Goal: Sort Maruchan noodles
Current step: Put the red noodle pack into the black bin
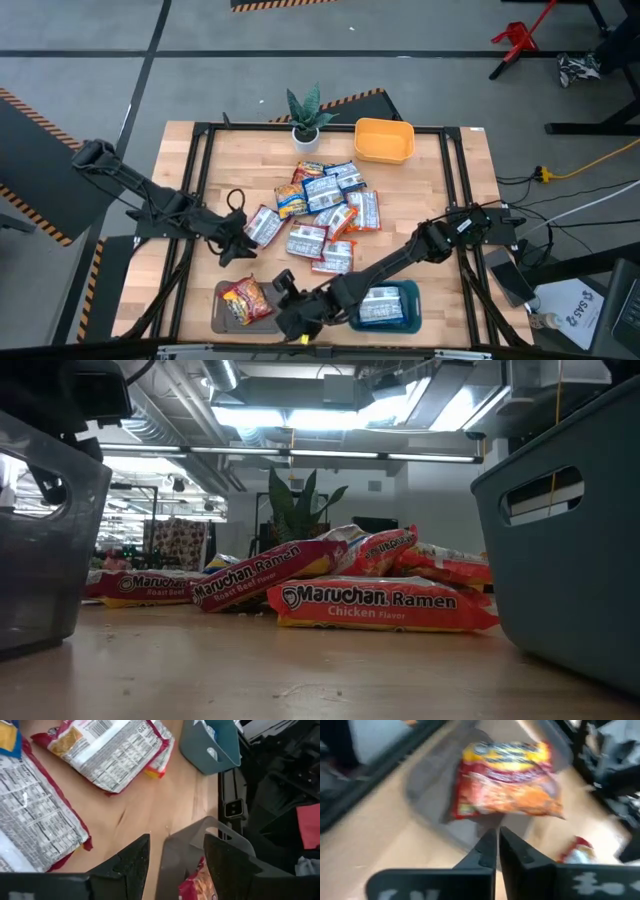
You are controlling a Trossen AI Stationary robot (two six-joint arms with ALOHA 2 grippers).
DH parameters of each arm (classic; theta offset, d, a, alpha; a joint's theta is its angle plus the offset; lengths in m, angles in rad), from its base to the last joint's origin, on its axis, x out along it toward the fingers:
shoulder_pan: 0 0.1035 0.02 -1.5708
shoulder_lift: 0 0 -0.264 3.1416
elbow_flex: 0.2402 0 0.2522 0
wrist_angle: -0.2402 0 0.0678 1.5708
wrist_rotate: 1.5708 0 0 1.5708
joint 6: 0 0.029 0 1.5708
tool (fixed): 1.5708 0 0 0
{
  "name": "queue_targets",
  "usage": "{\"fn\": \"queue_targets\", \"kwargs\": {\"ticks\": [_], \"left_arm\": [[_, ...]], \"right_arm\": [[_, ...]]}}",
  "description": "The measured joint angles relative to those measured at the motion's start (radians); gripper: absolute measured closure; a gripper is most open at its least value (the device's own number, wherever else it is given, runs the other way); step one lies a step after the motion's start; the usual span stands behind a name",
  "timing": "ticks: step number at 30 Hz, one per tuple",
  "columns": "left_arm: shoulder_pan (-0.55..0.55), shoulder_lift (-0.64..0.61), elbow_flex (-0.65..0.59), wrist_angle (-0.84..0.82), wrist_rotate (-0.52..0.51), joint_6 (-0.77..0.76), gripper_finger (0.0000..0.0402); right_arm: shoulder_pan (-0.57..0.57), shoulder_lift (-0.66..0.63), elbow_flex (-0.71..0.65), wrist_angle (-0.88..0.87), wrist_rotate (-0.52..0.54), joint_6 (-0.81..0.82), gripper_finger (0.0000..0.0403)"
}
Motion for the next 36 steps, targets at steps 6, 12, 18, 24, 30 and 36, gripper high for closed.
{"fn": "queue_targets", "kwargs": {"ticks": [6,12,18,24,30,36], "left_arm": [[-0.028,0.052,0.0,0.011,-0.004,0.0,0.0221],[-0.066,0.147,0.0,0.087,0.001,-0.005,0.0221],[-0.082,0.209,0.0,0.124,0.016,-0.011,0.0221],[-0.107,0.24,0.0,0.129,0.054,-0.063,0.0221],[-0.151,0.24,0.019,0.129,0.065,-0.106,0.0221],[-0.194,0.24,0.079,0.109,0.064,-0.123,0.0221]], "right_arm": [[-0.005,-0.002,0.0,-0.006,-0.022,0.026,0.0396],[-0.01,0.0,0.0,-0.006,-0.039,0.031,0.0401],[-0.009,0.005,-0.017,-0.002,-0.046,0.036,0.0402],[-0.009,0.006,-0.018,-0.006,-0.042,0.037,0.0402],[-0.011,0.007,-0.018,-0.007,-0.03,0.037,0.0402],[-0.015,0.014,-0.019,-0.008,-0.032,0.04,0.0402]]}}
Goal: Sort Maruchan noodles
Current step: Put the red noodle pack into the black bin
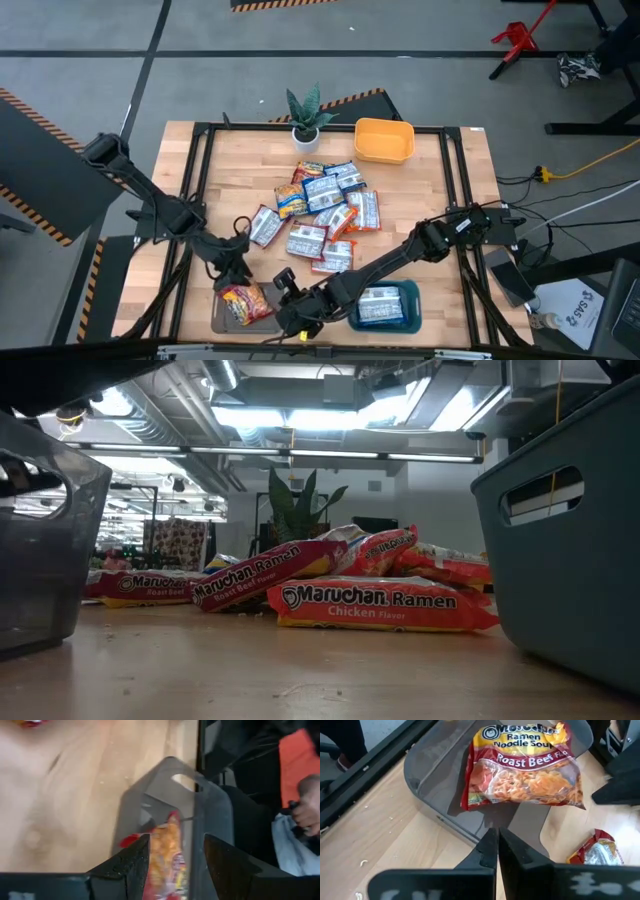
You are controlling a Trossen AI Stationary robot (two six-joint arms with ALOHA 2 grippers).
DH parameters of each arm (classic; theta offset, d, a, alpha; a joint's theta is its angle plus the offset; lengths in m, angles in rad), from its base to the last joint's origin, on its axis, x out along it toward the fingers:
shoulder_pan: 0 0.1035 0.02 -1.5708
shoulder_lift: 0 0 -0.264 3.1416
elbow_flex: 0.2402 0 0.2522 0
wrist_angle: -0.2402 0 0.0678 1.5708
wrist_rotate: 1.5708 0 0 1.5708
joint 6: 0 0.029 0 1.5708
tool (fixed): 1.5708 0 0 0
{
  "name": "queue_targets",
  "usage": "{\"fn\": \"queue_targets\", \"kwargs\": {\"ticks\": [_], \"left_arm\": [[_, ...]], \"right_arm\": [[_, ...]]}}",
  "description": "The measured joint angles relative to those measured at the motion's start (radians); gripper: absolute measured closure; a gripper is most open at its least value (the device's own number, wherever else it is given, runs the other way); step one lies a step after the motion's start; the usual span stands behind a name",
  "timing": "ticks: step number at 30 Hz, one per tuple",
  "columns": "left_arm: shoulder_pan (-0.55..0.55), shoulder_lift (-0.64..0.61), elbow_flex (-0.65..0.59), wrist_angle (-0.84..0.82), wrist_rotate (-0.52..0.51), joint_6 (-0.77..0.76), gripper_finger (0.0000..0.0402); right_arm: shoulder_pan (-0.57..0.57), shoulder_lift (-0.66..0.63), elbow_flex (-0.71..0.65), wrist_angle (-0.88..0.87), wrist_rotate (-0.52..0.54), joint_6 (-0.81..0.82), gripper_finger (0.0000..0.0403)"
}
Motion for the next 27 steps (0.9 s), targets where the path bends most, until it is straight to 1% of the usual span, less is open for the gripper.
{"fn": "queue_targets", "kwargs": {"ticks": [4,8,10,13,23,27], "left_arm": [[-0.017,-0.001,0.008,-0.043,-0.014,-0.042,0.0221],[-0.034,0.0,0.008,-0.17,-0.089,-0.095,0.0221],[-0.044,0.0,0.008,-0.199,-0.104,-0.118,0.0221],[-0.056,0.0,0.008,-0.189,-0.091,-0.145,0.0221],[-0.11,0.0,0.008,-0.165,0.034,-0.308,0.0221],[-0.128,0.0,0.008,-0.162,0.056,-0.379,0.0221]], "right_arm": [[-0.007,0.0,0.0,-0.002,0.002,0.019,0.0402],[-0.009,0.0,0.0,0.001,0.007,0.023,0.0402],[-0.009,0.0,0.0,-0.001,0.002,0.023,0.0402],[-0.008,0.0,0.0,-0.001,0.002,0.023,0.0402],[-0.028,0.0,0.0,-0.001,0.003,0.054,0.0402],[-0.034,0.0,0.0,0.001,0.008,0.059,0.0402]]}}
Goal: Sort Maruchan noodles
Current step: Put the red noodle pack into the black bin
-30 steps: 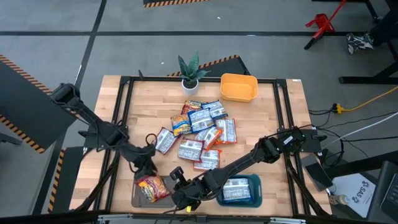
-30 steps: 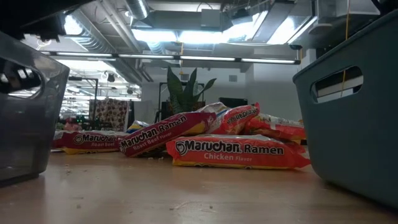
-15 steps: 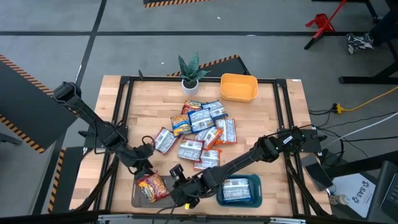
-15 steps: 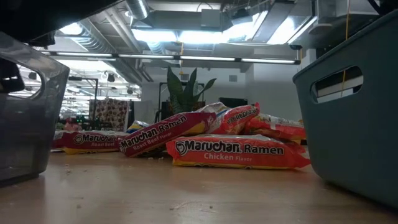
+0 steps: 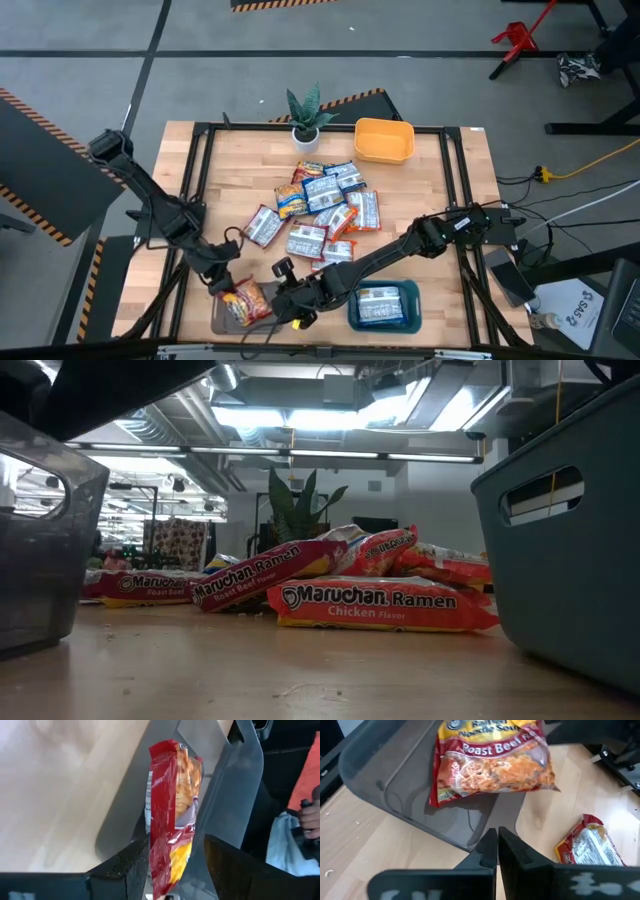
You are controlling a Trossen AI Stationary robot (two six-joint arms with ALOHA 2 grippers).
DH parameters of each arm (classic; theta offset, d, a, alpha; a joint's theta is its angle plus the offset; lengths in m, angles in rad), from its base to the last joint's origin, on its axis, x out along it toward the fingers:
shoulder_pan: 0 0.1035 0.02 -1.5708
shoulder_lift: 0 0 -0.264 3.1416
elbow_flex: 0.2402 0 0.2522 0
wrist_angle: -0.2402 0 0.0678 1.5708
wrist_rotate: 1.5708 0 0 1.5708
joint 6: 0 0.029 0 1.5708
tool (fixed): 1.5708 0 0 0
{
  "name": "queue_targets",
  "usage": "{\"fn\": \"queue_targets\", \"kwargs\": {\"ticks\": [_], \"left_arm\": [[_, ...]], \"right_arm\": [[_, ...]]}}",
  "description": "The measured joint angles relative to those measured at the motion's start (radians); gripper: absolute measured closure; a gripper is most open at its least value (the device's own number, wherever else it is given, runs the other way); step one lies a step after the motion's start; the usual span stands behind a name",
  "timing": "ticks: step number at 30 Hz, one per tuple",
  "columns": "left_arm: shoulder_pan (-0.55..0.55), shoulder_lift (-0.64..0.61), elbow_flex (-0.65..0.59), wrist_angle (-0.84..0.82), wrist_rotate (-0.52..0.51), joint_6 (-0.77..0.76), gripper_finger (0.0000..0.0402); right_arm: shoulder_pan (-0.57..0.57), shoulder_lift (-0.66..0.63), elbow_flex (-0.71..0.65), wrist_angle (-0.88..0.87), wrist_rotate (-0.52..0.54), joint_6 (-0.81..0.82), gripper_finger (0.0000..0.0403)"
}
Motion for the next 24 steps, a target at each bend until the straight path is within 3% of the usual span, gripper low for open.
{"fn": "queue_targets", "kwargs": {"ticks": [8,17,24], "left_arm": [[-0.021,0.0,0.0,0.096,0.081,-0.08,0.0221],[-0.018,0.0,0.0,0.156,0.075,-0.088,0.0221],[0.025,-0.006,0.001,0.139,-0.11,0.102,0.0221]], "right_arm": [[-0.001,0.0,0.0,0.002,-0.004,0.008,0.0402],[-0.019,0.027,0.0,0.048,0.018,0.009,0.0402],[-0.019,0.033,-0.001,0.059,0.024,0.008,0.0402]]}}
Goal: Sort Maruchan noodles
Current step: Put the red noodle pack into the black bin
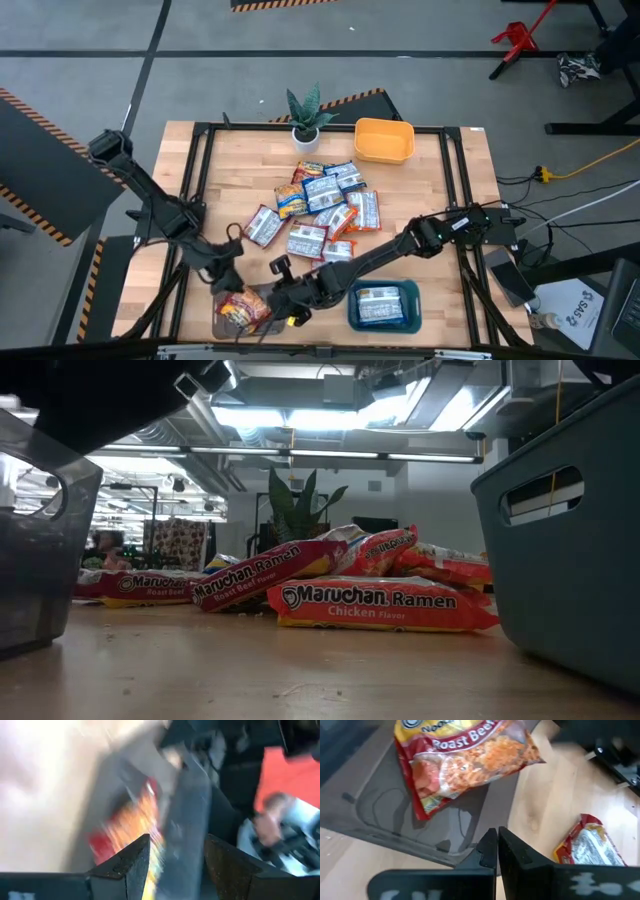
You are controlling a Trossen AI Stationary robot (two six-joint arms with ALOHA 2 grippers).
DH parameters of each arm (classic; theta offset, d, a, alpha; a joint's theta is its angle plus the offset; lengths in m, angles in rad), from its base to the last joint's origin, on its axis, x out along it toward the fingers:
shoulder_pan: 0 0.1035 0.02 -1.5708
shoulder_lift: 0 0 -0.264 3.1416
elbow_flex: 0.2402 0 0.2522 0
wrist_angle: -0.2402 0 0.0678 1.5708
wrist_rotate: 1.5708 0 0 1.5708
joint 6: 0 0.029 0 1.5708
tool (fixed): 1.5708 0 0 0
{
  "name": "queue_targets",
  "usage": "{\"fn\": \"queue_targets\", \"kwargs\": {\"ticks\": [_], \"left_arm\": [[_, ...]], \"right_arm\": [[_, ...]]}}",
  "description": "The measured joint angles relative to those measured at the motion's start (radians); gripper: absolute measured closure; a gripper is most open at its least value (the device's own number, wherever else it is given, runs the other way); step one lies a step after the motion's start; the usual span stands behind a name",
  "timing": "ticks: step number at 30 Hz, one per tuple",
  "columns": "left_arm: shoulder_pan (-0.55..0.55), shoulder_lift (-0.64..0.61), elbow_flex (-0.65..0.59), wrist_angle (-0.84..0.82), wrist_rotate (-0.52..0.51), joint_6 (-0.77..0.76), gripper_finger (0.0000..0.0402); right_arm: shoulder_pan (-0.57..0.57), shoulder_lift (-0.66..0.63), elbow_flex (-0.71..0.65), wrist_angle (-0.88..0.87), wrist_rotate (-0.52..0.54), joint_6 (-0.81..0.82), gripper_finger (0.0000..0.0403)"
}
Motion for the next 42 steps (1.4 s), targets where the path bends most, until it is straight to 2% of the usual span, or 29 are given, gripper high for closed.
{"fn": "queue_targets", "kwargs": {"ticks": [6,10,15,26,31,42], "left_arm": [[0.102,0.022,0.0,-0.119,-0.005,0.114,0.0221],[0.146,0.047,0.0,-0.096,0.092,0.14,0.0221],[0.145,0.089,0.0,-0.059,0.235,0.092,0.0221],[0.08,0.125,0.0,0.007,0.373,-0.067,0.0221],[0.055,0.121,0.0,0.045,0.353,-0.094,0.0221],[0.167,0.121,0.0,0.038,0.173,0.098,0.0221]], "right_arm": [[0.0,0.0,0.0,-0.001,-0.004,0.001,0.0402],[-0.001,0.0,0.0,-0.004,-0.004,0.001,0.0402],[-0.009,0.0,0.0,-0.01,-0.003,0.027,0.0402],[-0.026,0.002,0.001,-0.049,0.0,0.083,0.0402],[-0.027,0.002,0.001,-0.045,0.007,0.084,0.0402],[-0.028,0.009,0.001,-0.052,0.036,0.173,0.0402]]}}
